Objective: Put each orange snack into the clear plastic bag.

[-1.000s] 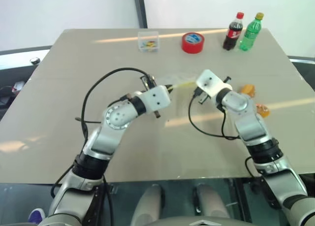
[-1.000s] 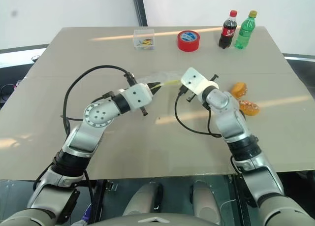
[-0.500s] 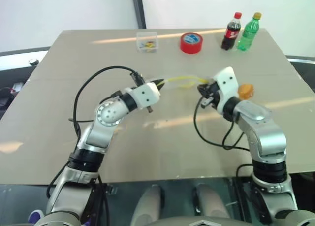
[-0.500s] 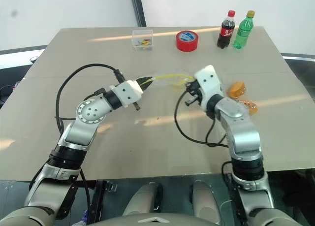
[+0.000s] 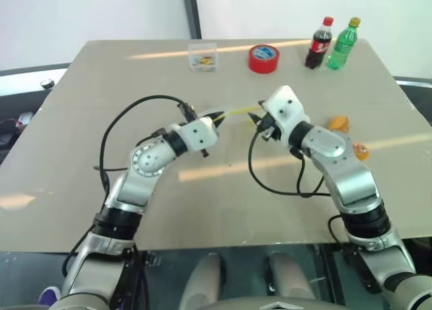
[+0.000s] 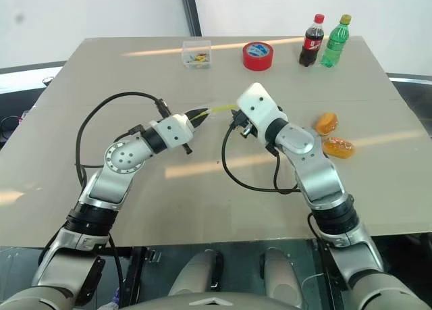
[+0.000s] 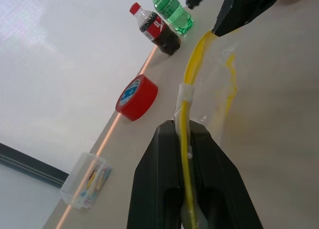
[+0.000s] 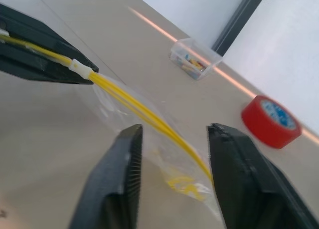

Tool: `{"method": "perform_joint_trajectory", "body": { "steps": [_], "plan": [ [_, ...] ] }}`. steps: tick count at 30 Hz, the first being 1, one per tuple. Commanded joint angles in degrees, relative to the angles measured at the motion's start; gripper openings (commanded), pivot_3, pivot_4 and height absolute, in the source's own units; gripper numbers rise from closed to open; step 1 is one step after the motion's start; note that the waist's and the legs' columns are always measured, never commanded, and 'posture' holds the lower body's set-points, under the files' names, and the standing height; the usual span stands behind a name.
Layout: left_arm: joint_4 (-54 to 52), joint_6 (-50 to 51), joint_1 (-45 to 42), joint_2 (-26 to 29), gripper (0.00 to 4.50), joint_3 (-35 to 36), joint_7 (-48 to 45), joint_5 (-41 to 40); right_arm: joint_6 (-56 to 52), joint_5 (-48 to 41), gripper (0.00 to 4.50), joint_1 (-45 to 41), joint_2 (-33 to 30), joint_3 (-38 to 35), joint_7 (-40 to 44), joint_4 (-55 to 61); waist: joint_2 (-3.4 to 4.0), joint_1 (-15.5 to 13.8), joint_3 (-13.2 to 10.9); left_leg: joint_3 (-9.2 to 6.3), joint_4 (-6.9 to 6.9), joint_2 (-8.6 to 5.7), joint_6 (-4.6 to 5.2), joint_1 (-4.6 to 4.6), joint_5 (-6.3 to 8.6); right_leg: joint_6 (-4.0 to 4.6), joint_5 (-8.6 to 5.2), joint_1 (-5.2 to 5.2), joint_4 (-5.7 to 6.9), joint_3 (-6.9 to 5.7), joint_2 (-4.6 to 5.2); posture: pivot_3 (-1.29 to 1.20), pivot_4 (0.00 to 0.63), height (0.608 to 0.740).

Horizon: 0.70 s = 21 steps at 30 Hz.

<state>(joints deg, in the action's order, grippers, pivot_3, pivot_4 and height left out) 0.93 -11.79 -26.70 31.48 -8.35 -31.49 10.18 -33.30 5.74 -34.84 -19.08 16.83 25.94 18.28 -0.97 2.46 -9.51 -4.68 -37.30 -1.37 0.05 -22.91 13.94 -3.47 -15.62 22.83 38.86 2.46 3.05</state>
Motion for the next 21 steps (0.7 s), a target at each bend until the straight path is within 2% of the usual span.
{"method": "perform_joint_trajectory", "body": {
  "steps": [1, 13, 21],
  "plan": [
    [-3.4, -1.5, 0.5, 0.9, 0.0, 1.4, 0.8, 0.6, 5.0, 1.7, 2.45, -2.1, -0.2, 0.5, -0.2, -0.2, 0.0, 0.0, 0.0, 0.0, 0.0, 0.0, 0.0, 0.0, 0.0, 0.0, 0.0, 0.0, 0.0, 0.0, 0.0, 0.0, 0.15, 0.74],
    [-3.5, -3.7, 1.1, 1.2, 0.0, 1.1, 1.1, 1.7, 11.7, 6.2, 2.45, -3.6, -1.6, 3.9, 3.1, -4.4, 0.0, -0.2, 0.0, -0.01, -0.01, -0.01, 0.0, 0.0, 0.0, 0.0, 0.0, -0.02, -0.01, -0.01, 0.02, 0.0, 0.15, 0.74],
    [-3.7, -7.8, 2.3, 1.6, 0.0, 0.5, 0.9, 2.5, 11.3, 7.1, 2.45, -3.7, 0.6, 3.2, 2.7, -6.4, 0.0, -0.2, 0.0, -0.01, -0.01, -0.01, 0.0, 0.0, 0.0, 0.0, 0.0, -0.02, -0.01, 0.0, 0.02, 0.0, 0.15, 0.74]
  ]
}}
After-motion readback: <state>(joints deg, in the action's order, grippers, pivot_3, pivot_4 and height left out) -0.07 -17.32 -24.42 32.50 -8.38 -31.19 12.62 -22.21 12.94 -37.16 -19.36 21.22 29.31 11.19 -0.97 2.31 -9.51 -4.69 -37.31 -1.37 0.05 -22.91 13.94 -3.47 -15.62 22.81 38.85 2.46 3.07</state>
